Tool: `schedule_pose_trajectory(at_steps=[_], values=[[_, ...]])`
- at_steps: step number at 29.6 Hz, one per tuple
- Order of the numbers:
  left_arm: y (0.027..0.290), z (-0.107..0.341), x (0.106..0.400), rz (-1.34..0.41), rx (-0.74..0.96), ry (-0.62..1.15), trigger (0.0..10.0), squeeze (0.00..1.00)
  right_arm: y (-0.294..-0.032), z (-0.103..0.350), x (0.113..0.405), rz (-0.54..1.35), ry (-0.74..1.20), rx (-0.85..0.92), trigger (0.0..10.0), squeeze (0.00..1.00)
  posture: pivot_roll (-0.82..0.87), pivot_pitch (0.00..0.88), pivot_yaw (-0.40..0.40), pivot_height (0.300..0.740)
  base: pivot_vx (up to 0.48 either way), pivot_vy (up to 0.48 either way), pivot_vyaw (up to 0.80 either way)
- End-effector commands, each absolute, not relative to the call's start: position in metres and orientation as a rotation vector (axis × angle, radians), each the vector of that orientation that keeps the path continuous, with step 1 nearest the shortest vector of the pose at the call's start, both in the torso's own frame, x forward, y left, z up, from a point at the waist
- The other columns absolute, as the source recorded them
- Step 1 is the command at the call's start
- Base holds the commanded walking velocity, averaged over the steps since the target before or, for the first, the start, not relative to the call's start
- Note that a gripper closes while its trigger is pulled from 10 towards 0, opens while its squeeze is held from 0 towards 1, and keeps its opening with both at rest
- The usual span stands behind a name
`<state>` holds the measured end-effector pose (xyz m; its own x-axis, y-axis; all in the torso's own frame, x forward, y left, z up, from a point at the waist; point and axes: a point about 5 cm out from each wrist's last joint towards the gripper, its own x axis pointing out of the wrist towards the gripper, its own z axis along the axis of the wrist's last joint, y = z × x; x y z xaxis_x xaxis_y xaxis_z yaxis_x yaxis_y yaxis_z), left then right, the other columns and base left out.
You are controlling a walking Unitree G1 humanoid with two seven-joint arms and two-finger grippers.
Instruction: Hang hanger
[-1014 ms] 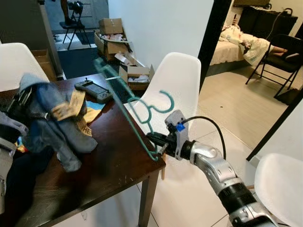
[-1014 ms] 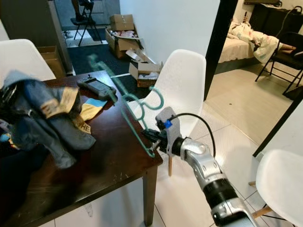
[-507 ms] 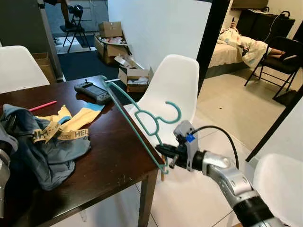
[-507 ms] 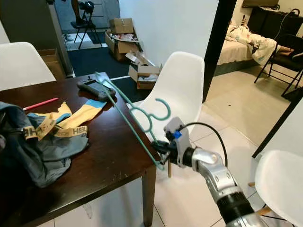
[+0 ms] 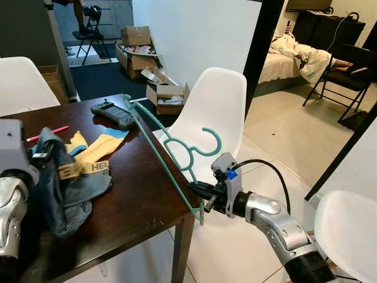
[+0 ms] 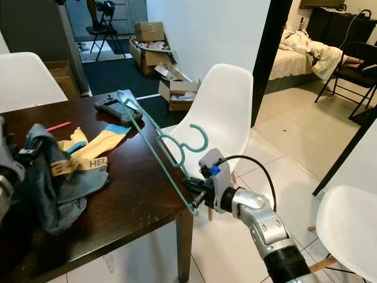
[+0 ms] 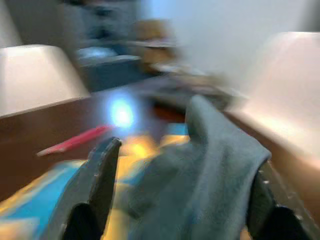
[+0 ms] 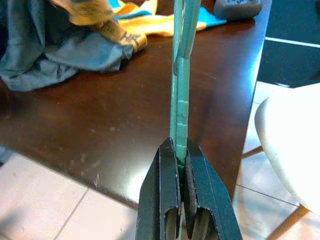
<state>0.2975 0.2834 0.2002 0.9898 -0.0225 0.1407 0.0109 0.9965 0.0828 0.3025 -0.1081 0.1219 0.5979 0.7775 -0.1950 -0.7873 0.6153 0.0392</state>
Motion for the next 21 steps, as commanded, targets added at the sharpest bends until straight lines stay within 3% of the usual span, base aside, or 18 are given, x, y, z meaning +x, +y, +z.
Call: schedule_pose_trajectory(at_steps=[1,3,8,15,19,20,21], values=[[0.264,0.194,0.300,-0.133,0.049,-0.120,10.0,1.00,-0.103,0.118,0.299,0.920,0.222,-0.069,10.0,0.00,0.10,0.000,-0.035,0.740,0.000,0.000,0.00],[0.233,0.179,0.298,-0.302,0.044,-0.045,10.0,1.00,-0.092,0.119,0.296,0.939,0.208,-0.042,10.0,0.00,0.10,0.000,-0.034,0.740,0.000,0.000,0.00],[0.229,0.160,0.293,-0.308,0.133,0.065,10.0,1.00,-0.086,0.119,0.293,0.943,0.197,-0.022,10.0,0.00,0.10,0.000,-0.040,0.740,0.000,0.000,0.00],[0.262,0.133,0.281,-0.179,0.317,0.296,10.0,1.00,-0.090,0.120,0.298,0.886,0.195,-0.002,10.0,0.00,0.11,0.000,-0.046,0.740,0.000,0.000,0.00],[0.277,0.135,0.278,-0.092,0.385,0.314,10.0,1.00,-0.090,0.121,0.299,0.882,0.190,-0.010,10.0,0.00,0.11,0.000,-0.047,0.740,0.000,0.000,0.00],[0.283,0.147,0.278,-0.030,0.392,0.259,10.0,0.20,-0.090,0.121,0.299,0.886,0.186,-0.021,10.0,0.00,0.11,0.000,-0.046,0.740,0.000,0.000,0.79],[0.288,0.165,0.279,0.037,0.381,0.164,10.0,0.00,-0.090,0.120,0.299,0.885,0.188,-0.020,10.0,0.00,0.11,0.000,-0.046,0.740,0.000,0.000,0.79]])
